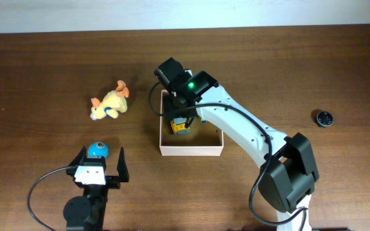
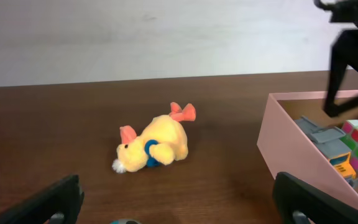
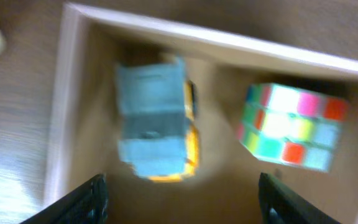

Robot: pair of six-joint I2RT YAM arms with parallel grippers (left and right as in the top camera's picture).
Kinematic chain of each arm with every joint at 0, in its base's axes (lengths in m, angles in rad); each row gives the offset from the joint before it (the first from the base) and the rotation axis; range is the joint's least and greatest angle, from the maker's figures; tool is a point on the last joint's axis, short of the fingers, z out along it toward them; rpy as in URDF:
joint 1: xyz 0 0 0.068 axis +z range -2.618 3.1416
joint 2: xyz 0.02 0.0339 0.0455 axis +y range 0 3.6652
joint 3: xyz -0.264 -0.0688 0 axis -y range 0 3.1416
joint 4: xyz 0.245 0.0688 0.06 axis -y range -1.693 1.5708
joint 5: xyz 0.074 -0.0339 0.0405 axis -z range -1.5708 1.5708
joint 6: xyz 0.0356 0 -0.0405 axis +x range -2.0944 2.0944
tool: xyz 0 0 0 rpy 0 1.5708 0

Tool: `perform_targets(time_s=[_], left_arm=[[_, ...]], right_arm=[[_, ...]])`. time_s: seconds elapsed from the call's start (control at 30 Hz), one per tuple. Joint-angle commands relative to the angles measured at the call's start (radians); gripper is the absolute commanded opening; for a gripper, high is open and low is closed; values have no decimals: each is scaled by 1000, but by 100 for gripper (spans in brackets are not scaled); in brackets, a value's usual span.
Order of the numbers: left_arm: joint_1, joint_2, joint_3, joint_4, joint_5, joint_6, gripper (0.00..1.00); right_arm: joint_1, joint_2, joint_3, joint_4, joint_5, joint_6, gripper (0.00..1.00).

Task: Pack container
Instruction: 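Lower the truck into the box beside the Rubik's cube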

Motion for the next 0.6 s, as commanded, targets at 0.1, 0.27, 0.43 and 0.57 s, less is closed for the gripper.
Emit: perform_targets(time_s=[0.1,0.27,0.43,0.57], left_arm=[[5,-8,-7,3,4,16,99],[5,-8,-7,3,4,16,99],[5,-8,-7,3,4,16,99],[5,-8,-7,3,4,16,99]], right_arm=[[5,-25,-2,-64,166,-13,66],[5,-23,-88,-10,178,-13,66],[-12,-23,-184,83,177,-11,66],[-42,-23,-229,113,177,-9,66]])
